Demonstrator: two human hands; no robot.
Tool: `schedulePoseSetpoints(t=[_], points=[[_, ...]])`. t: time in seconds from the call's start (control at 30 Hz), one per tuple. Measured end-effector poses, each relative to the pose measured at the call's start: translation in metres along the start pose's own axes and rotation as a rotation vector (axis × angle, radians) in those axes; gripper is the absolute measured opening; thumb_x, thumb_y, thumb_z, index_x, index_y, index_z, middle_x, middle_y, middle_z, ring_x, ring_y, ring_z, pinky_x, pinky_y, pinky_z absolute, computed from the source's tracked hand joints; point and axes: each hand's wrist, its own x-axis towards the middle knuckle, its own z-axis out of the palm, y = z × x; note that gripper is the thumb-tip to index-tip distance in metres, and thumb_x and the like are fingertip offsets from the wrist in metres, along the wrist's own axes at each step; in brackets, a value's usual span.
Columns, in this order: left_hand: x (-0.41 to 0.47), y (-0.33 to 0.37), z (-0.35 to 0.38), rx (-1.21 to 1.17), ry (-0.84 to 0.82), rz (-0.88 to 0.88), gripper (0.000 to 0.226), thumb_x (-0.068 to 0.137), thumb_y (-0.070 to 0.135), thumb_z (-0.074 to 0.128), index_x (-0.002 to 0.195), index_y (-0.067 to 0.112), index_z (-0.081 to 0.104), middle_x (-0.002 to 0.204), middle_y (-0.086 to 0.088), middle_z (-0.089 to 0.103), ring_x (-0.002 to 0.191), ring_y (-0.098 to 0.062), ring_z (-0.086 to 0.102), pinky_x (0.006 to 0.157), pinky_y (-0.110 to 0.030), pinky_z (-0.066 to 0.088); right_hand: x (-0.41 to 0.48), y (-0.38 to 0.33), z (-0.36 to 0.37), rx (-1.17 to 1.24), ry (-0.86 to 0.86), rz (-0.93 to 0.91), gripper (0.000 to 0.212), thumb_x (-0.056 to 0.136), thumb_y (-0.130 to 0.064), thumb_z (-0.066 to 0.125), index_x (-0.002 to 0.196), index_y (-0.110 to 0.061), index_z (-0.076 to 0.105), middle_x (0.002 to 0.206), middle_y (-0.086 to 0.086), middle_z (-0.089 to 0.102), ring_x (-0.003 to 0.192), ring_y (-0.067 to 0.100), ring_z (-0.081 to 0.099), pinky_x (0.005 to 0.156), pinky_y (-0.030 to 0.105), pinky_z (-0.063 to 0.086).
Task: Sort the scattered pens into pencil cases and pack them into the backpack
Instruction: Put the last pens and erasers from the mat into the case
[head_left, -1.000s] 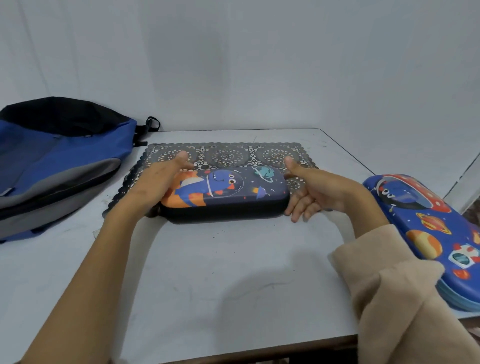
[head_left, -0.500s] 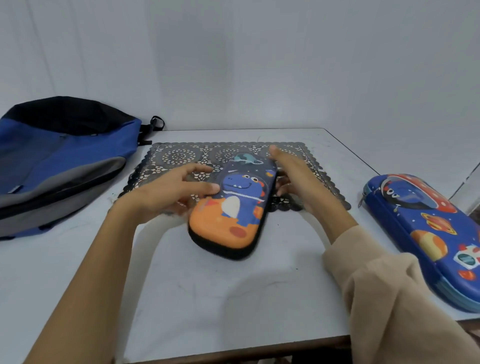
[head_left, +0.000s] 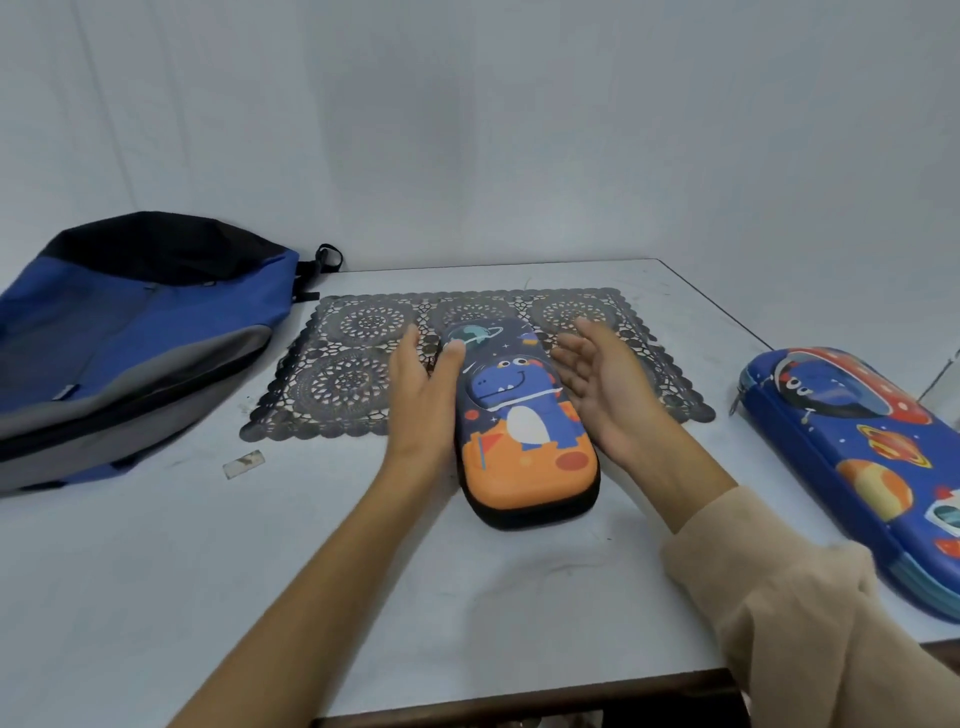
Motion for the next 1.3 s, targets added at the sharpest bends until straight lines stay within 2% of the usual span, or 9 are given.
schedulePoseSetpoints(t=[0.2,0.33,0.6,0.73,0.83,0.93,1.1,1.2,1.3], points=[[-0.005,-0.024,0.016,-0.498,-0.174,-0.335,0.087,0.072,0.058,0.069,0.148,0.029,0.037,0.141,0.000,0.054,0.122,-0.027,0.059,0.105,-0.051,0.044,-0.027,0.015,0.000,-0.081,-0.190,-0.042,0.033,0.094,-0.043,0.053,0.103,-0.017,0.071,0.099,0.001,0.075,0.091,0.019,0.071,0.083,0.029,0.057],[-0.006,-0.020,0.015,-0.536,-0.198,-0.326,0.084,0.068,0.059,0.071,0.140,0.021,0.049,0.135,-0.007,0.059,0.118,-0.032,0.061,0.103,-0.053,0.045,-0.036,0.011,0.005,-0.147,-0.167,-0.085,0.063,0.070,-0.057,0.066,0.111,-0.010,0.070,0.116,0.015,0.069,0.111,0.039,0.062,0.103,0.056,0.043],[-0.055,-0.004,0.030,-0.523,-0.214,-0.228,0.093,0.071,0.059,0.071,0.150,0.024,0.035,0.153,0.006,0.039,0.134,-0.019,0.048,0.113,-0.045,0.035,-0.066,0.007,-0.035,-0.130,-0.174,-0.123,0.035,0.098,-0.041,0.048,0.117,-0.021,0.068,0.115,0.006,0.071,0.107,0.026,0.067,0.098,0.043,0.050],[-0.091,0.011,0.058,-0.444,-0.169,-0.217,0.064,0.096,0.039,0.053,0.152,0.027,0.027,0.155,0.018,0.028,0.139,-0.005,0.036,0.117,-0.037,0.030,-0.091,-0.007,-0.064,-0.015,-0.154,-0.098,0.029,0.097,-0.035,0.048,0.096,-0.018,0.072,0.094,-0.001,0.075,0.082,0.012,0.072,0.069,0.020,0.056],[-0.108,0.016,0.081,-0.441,-0.222,-0.247,0.045,0.100,0.032,0.047,0.144,0.032,0.038,0.143,0.020,0.044,0.128,-0.004,0.048,0.111,-0.035,0.038,-0.106,-0.019,-0.082,-0.064,-0.043,-0.089,0.031,0.097,-0.037,0.049,0.106,-0.016,0.070,0.105,0.001,0.074,0.094,0.015,0.071,0.074,0.022,0.057],[-0.118,0.021,0.099,-0.455,-0.252,-0.281,0.025,0.101,0.033,0.047,0.124,0.043,0.046,0.115,0.025,0.055,0.106,-0.001,0.058,0.100,-0.031,0.045,-0.117,-0.026,-0.098,-0.141,0.052,-0.139,0.027,0.094,-0.036,0.056,0.087,-0.020,0.077,0.095,-0.003,0.076,0.088,0.013,0.072,0.076,0.024,0.054],[-0.122,0.018,0.119,-0.403,-0.312,-0.273,0.066,0.096,0.044,0.051,0.153,0.029,0.022,0.158,0.012,0.025,0.140,-0.011,0.036,0.114,-0.042,0.033,-0.126,-0.031,-0.112,-0.300,0.102,-0.160,0.018,0.091,-0.028,0.062,0.087,-0.017,0.076,0.099,0.008,0.075,0.094,0.025,0.070,0.091,0.040,0.053],[-0.122,0.018,0.126,-0.398,-0.338,-0.277,0.092,0.071,0.061,0.057,0.152,0.032,0.027,0.159,0.010,0.026,0.145,-0.013,0.028,0.117,-0.044,0.028,-0.127,-0.033,-0.116,-0.380,0.114,-0.192,0.019,0.092,-0.017,0.061,0.076,-0.026,0.068,0.090,-0.008,0.074,0.076,0.008,0.070,0.074,0.020,0.056],[-0.122,0.017,0.130,-0.387,-0.312,-0.273,0.088,0.078,0.056,0.056,0.154,0.030,0.020,0.159,0.010,0.024,0.145,-0.012,0.027,0.118,-0.043,0.026,-0.125,-0.038,-0.116,-0.529,0.098,-0.213,0.024,0.093,-0.011,0.059,0.083,-0.033,0.061,0.072,-0.026,0.068,0.065,-0.006,0.066,0.061,0.007,0.050]])
